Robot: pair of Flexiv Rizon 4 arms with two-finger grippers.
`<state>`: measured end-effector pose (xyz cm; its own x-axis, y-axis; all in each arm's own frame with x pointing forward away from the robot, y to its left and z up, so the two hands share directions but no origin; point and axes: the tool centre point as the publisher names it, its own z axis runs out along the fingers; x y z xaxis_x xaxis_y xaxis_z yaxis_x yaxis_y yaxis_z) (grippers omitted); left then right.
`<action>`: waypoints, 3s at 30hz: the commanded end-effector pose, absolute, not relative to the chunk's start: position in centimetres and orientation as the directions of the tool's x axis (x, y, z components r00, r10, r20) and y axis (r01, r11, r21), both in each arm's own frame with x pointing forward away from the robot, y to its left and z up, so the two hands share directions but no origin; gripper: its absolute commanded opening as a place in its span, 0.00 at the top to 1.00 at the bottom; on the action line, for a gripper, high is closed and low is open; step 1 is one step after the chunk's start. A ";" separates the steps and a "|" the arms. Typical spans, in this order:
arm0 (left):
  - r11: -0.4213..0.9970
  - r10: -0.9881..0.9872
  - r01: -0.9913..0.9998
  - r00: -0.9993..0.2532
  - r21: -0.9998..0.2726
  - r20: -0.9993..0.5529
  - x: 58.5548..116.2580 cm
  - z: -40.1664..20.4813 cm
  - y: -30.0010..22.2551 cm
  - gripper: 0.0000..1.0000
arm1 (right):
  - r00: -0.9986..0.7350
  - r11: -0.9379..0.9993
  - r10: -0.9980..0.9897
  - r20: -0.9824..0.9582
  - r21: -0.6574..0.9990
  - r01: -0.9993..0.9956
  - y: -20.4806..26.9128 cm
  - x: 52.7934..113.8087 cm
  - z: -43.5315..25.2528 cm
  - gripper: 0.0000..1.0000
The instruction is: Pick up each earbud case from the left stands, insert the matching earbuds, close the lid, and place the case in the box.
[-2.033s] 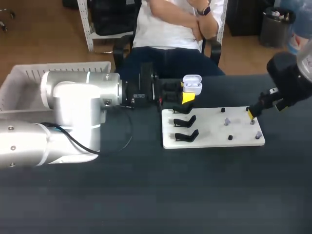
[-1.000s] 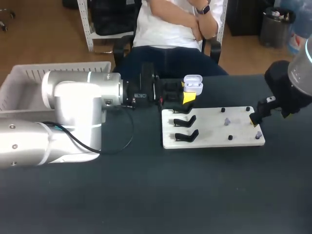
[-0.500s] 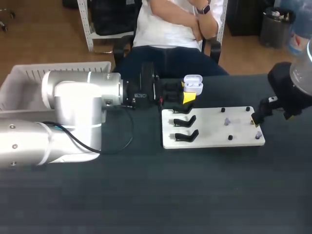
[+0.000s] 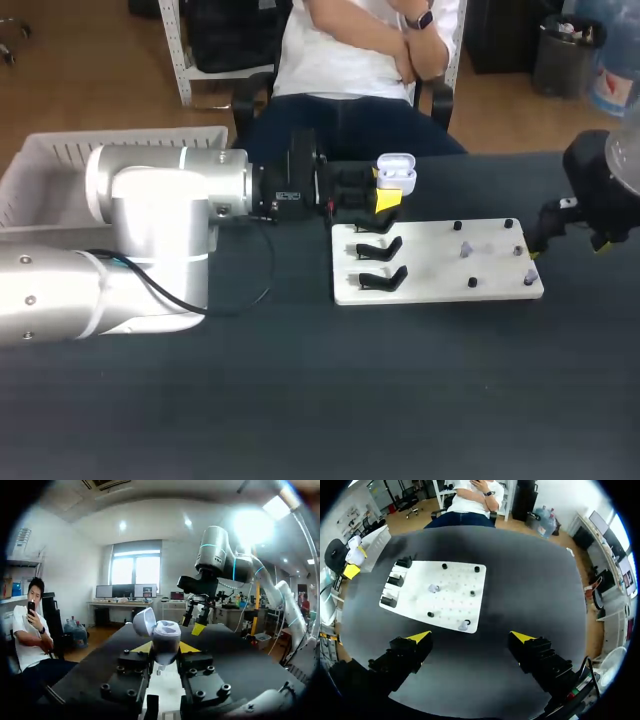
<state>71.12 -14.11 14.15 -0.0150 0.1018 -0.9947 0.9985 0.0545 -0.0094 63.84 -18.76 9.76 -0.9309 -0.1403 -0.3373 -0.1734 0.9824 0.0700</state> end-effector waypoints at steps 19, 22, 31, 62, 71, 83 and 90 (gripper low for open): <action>0.058 0.098 0.998 -0.013 -0.007 -0.995 71.1 14.1 -14.1 1.00 | -0.938 0.987 -0.099 -0.333 0.088 -0.135 -18.5 64.0 8.0 0.00; 0.058 0.098 0.998 -0.013 -0.007 -0.995 71.1 14.1 -14.1 1.00 | -0.931 0.984 -0.143 -0.337 0.054 -0.170 -18.3 64.0 7.8 0.00; 0.058 0.098 0.998 -0.013 -0.007 -0.995 71.1 14.1 -14.1 1.00 | -0.912 0.957 -0.291 -0.290 -0.084 -0.279 -17.8 63.0 6.9 0.00; 0.058 0.098 0.998 -0.013 -0.007 -0.995 71.1 14.1 -14.1 1.00 | -0.892 0.893 -0.428 -0.147 -0.222 -0.392 -16.4 64.2 3.1 0.20; 0.058 0.098 0.998 -0.013 -0.007 -0.995 71.1 14.1 -14.1 1.00 | -0.896 0.896 -0.421 -0.141 -0.218 -0.387 -16.3 64.2 2.9 0.53; 0.058 0.098 0.998 -0.013 -0.007 -0.995 71.1 14.1 -14.1 1.00 | -0.903 0.901 -0.408 -0.134 -0.220 -0.374 -16.8 64.3 2.7 0.55; 0.058 0.098 0.998 -0.013 -0.007 -0.995 71.1 14.1 -14.1 1.00 | -0.906 0.905 -0.399 -0.139 -0.216 -0.366 -16.9 64.7 2.6 0.61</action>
<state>71.13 -14.11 14.15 -0.0152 0.1021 -0.9947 0.9985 0.0542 -0.0097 64.59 -16.94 2.82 -0.9056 -0.4014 -0.1374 -0.3685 0.9047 -0.2141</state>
